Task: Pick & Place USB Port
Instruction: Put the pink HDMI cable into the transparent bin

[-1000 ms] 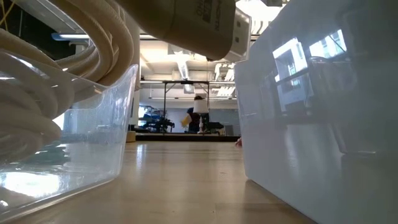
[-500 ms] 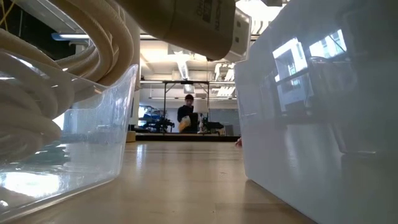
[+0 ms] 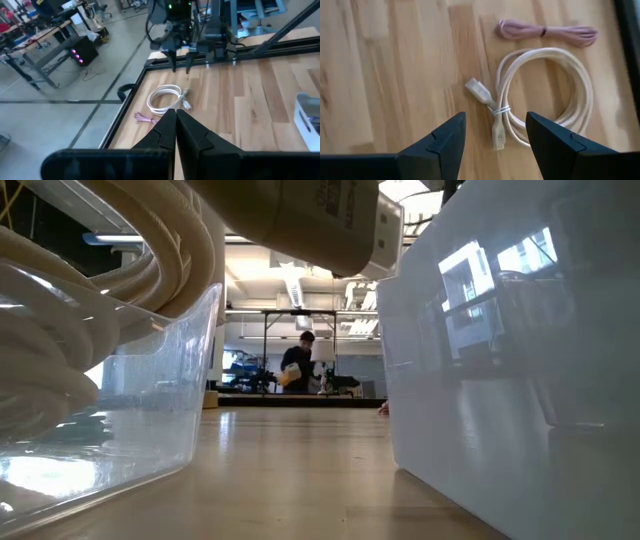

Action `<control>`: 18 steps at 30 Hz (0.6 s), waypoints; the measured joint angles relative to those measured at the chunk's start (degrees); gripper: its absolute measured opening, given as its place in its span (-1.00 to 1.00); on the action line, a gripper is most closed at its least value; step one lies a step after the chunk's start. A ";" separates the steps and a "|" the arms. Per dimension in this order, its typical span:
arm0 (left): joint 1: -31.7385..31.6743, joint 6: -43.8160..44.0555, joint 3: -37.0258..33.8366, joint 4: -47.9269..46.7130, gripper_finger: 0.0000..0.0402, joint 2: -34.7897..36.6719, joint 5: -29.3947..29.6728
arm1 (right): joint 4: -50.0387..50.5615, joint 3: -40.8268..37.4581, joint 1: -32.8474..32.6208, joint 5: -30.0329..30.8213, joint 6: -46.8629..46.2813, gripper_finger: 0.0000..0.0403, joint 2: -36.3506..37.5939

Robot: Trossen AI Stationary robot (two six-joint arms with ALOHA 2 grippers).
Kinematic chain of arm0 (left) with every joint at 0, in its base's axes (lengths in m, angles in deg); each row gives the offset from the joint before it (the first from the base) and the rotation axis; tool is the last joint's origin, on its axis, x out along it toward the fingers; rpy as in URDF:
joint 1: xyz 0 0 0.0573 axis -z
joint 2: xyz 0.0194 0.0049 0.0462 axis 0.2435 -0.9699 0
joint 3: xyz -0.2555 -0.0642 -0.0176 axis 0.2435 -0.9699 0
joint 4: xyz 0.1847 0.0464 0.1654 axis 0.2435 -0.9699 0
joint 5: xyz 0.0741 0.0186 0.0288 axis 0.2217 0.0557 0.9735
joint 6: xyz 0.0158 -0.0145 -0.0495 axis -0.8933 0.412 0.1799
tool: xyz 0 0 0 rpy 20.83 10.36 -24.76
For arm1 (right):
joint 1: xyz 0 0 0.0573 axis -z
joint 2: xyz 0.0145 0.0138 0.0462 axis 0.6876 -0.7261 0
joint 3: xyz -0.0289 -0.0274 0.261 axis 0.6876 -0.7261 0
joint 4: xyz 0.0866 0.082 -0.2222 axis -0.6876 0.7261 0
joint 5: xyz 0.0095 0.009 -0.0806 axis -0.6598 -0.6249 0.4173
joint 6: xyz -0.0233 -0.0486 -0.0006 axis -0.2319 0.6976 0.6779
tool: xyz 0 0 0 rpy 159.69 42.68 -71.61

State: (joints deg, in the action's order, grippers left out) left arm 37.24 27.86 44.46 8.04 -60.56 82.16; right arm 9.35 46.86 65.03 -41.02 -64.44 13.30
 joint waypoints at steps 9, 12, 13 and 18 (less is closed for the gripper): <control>-5.06 -0.03 0.00 -0.24 -0.96 -0.17 -7.60 | -0.75 0.00 1.67 0.22 11.26 -0.01 -11.04; -6.10 -0.03 0.00 -0.28 -0.96 -0.26 -9.40 | -0.95 0.00 2.56 0.21 13.48 -0.01 -14.83; -6.27 -0.04 0.00 -0.29 -0.96 -0.26 -9.83 | -1.31 0.00 2.85 0.20 14.14 -0.01 -15.98; -6.28 -0.75 0.00 -0.31 -0.96 -0.26 -10.23 | -4.73 0.00 3.61 0.56 16.28 -0.01 -19.97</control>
State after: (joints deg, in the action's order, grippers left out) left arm 30.96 27.12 44.46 7.74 -60.82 71.93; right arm 4.62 46.86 68.64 -40.47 -48.16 -6.68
